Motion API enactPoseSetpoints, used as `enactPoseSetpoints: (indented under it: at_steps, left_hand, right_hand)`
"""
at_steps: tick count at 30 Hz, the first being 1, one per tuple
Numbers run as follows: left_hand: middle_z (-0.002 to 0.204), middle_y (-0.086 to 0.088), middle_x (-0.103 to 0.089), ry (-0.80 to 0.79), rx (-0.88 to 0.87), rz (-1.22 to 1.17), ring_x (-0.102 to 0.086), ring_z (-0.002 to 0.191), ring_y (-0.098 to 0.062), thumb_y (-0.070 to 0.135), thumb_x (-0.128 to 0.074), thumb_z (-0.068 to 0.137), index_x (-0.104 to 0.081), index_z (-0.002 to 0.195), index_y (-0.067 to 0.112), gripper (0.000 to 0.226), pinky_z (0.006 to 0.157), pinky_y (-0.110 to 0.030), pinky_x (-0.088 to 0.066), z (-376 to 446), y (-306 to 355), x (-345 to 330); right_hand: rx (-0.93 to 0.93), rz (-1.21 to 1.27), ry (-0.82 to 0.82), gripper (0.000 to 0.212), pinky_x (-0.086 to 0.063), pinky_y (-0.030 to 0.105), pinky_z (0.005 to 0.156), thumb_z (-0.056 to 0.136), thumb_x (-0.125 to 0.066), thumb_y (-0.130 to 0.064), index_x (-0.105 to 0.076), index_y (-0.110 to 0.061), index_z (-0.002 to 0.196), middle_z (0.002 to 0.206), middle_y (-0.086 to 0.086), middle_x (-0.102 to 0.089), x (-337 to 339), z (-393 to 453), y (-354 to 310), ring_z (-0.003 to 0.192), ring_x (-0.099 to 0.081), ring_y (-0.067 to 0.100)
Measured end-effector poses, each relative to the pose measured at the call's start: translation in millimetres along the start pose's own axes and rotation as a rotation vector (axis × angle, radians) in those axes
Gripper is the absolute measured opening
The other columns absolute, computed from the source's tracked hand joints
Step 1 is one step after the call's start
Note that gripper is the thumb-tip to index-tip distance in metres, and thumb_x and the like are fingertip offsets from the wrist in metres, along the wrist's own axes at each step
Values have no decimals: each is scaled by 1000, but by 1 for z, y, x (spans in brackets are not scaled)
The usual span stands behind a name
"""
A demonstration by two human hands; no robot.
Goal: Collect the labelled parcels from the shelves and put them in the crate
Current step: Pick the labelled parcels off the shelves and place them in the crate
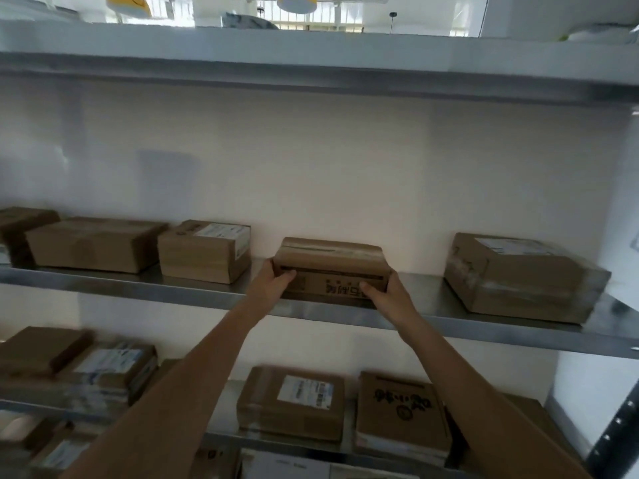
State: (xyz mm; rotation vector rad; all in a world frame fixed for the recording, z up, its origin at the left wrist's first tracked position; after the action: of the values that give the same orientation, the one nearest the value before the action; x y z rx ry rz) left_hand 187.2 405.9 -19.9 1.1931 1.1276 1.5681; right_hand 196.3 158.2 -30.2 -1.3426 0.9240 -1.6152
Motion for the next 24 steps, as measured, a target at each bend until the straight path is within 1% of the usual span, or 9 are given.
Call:
enactPoseSetpoints:
  at_steps: [4, 7, 9, 11, 15, 18, 19, 22, 24]
  left_hand:
    - [117, -2, -51, 20, -37, -143, -49, 112, -16, 19, -51, 98, -42, 134, 9, 38, 82, -15, -42, -8, 5, 5]
    - [104, 8, -55, 73, -110, -218, -52, 93, 0, 28, -40, 102, -48, 127, 13, 30, 65, 0, -42, -15, 12, 11]
    - [105, 13, -57, 111, -113, -293, -52, 96, 5, 40, -34, 102, -50, 120, 23, 30, 82, -4, -42, -18, 12, 13]
    - [115, 7, -61, 139, -119, -388, -55, 108, -4, 47, -33, 100, -55, 117, 26, 35, 102, -23, -41, -17, 13, 15]
    - [103, 6, -63, 134, -144, -434, -58, 98, -5, 38, -28, 104, -57, 114, 17, 37, 94, -23, -46, -17, 25, 12]
    - [96, 14, -59, 109, -136, -430, -57, 90, 2, 36, -26, 104, -54, 98, 34, 29, 72, -10, -48, -19, 24, 8]
    - [95, 17, -58, 93, -119, -428, -56, 88, 3, 37, -27, 104, -51, 94, 38, 26, 71, -9, -46, -17, 19, 7]
    - [100, 18, -57, 10, -83, -342, -54, 100, -3, 42, -34, 101, -51, 100, 41, 17, 91, -20, -39, -14, 20, 2]
    - [111, 9, -56, -34, -40, -261, -50, 109, -10, 30, -46, 100, -52, 118, 27, 19, 92, -25, -35, -7, 18, 1]
  right_hand:
    - [-12, 166, 87, 62, -46, 43, 104, 83, -73, -41, -52, -14, 135, 128, 2, -61, 10, -1, 1, 117, -57, 21]
    - [-5, 300, 213, 63, -50, 38, 97, 83, -72, -46, -55, -12, 133, 122, 4, -65, 27, -6, 1, 111, -60, 19]
    - [31, 367, 243, 49, -50, 27, 86, 86, -66, -49, -60, -15, 121, 114, 1, -67, 32, -11, -4, 104, -60, 14]
    - [63, 429, 229, 29, -45, 19, 83, 92, -58, -47, -65, -22, 106, 104, -6, -68, 32, -14, -13, 99, -59, 6]
    - [145, 473, 173, 16, -43, 10, 79, 99, -51, -36, -65, -36, 94, 94, -19, -67, 30, -10, -39, 85, -60, -11]
    - [207, 398, 138, 16, -45, 10, 75, 99, -51, -31, -67, -32, 101, 98, -11, -69, 26, -4, -46, 86, -62, -9]
    - [220, 354, 133, 17, -46, 13, 77, 99, -52, -31, -67, -29, 107, 102, -8, -70, 24, -1, -44, 91, -62, -4]
    - [181, 244, 144, 30, -49, 29, 89, 99, -52, -34, -60, -26, 127, 116, -4, -65, 18, 8, -26, 105, -59, 10]
    - [137, 197, 171, 34, -47, 34, 92, 100, -51, -32, -57, -23, 132, 119, -3, -61, 15, 10, -16, 108, -53, 13]
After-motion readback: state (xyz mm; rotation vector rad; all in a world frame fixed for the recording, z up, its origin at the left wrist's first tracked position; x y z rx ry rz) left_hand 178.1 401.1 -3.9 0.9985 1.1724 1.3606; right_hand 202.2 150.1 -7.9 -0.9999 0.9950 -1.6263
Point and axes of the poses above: each hand's wrist, its own z-axis towards the middle knuckle, its own x-axis out of the back of the hand, y = z × x, the point moved 8 cm from there along z, towards the middle knuckle
